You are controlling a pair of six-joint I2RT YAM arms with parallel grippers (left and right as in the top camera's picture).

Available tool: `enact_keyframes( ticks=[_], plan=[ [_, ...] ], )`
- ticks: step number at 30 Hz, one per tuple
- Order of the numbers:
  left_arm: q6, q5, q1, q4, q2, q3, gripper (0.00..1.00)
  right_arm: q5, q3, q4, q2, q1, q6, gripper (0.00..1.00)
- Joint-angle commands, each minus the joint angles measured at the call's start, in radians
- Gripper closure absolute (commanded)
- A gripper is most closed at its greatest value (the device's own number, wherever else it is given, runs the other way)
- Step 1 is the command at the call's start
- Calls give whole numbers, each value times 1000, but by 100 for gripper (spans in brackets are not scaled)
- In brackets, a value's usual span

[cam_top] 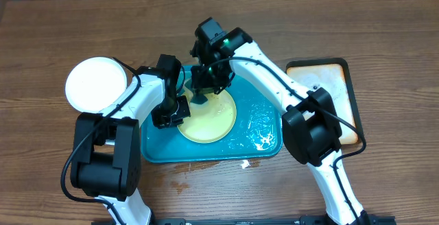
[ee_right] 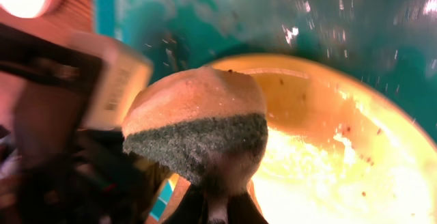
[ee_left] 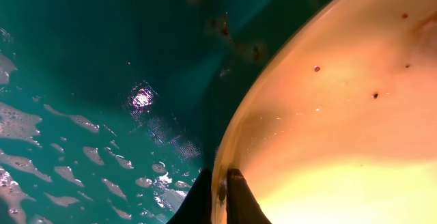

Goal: Clean dirty plates on tray and stack at the side
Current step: 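Wipe the yellow plate's center with the sponge while the left gripper holds its rim, then scrub around the yellow plate's rim with the right gripper's sponge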

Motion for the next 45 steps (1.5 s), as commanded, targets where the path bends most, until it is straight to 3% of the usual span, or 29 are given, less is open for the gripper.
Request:
enact_keyframes(
  ticks=[1,10,17,27,34,45],
  plan=[
    [21,-164,3,2,79,-64,96,39,-55,3,-6,8,48,96],
    [38,-151,-31,2,79,-42,96,-33,-235,157,-6,8,52,96],
    [48,-148,-78,-2,79,-31,96,-74,-257,228,-6,17,88,96],
    [46,-149,-148,-29,79,6,96,179,-257,252,-6,19,293,96],
    [46,-150,-149,-39,79,6,96,453,-257,154,-6,-15,432,96],
    [13,-151,-137,-9,79,6,96,542,-257,2,-6,-102,444,96]
  ],
)
